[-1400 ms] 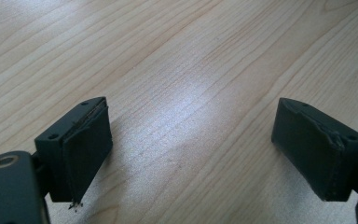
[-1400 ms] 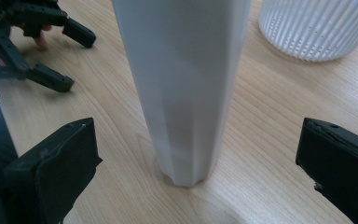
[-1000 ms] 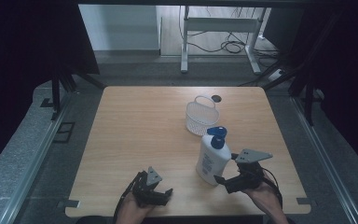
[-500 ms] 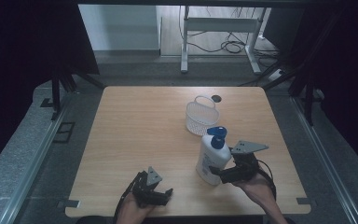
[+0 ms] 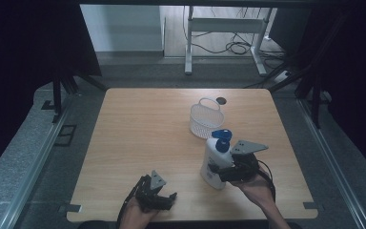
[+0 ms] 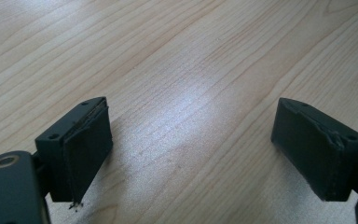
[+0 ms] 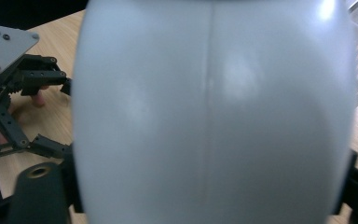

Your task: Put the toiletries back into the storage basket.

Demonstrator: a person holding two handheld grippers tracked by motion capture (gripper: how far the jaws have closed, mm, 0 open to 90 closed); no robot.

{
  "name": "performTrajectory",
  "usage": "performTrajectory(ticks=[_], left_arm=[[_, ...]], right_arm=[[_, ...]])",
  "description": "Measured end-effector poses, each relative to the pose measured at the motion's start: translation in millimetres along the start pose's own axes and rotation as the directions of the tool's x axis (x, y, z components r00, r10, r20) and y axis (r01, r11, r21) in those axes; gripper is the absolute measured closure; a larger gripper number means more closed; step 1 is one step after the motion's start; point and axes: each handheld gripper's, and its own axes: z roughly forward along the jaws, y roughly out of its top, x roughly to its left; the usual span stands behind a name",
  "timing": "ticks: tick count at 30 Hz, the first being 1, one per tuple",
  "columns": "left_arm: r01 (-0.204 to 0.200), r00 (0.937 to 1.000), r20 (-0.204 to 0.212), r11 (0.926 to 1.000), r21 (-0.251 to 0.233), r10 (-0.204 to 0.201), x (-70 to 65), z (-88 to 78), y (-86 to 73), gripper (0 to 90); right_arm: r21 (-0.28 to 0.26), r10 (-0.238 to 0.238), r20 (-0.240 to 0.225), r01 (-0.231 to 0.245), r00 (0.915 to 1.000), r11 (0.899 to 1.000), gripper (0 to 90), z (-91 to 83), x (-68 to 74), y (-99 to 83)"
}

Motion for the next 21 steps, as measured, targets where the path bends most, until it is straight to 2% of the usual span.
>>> performTrajectory(ticks=[2, 7, 13, 21], left_arm=[[0.0, 1.0, 0.0, 1.0, 0.0, 0.0, 0.0, 0.0, 0.0, 11.7], [0.002, 1.0, -0.001, 1.0, 0.0, -0.002, -0.2, 0.1, 0.0, 11.7], [0.002, 1.0, -0.001, 1.0, 0.0, -0.002, -0.2, 0.1, 0.1, 11.7], [0.001, 1.0, -0.002, 1.0, -0.001, -0.001, -0.2, 0.1, 0.1, 11.7]], right_arm=[[0.0, -0.001, 0.0, 0.001, 1.0, 1.0, 22.7, 0.3, 0.0, 0.4], [0.026, -0.026, 0.0, 0.026, 0.9997, 0.999, 34.7, 3.2, 0.3, 2.6], [0.038, -0.041, 0.005, 0.04, 0.9992, 0.998, 36.1, 1.9, 1.4, 4.1], [0.038, -0.034, -0.002, 0.034, 0.9994, 0.999, 36.5, 0.3, -2.6, 8.6]])
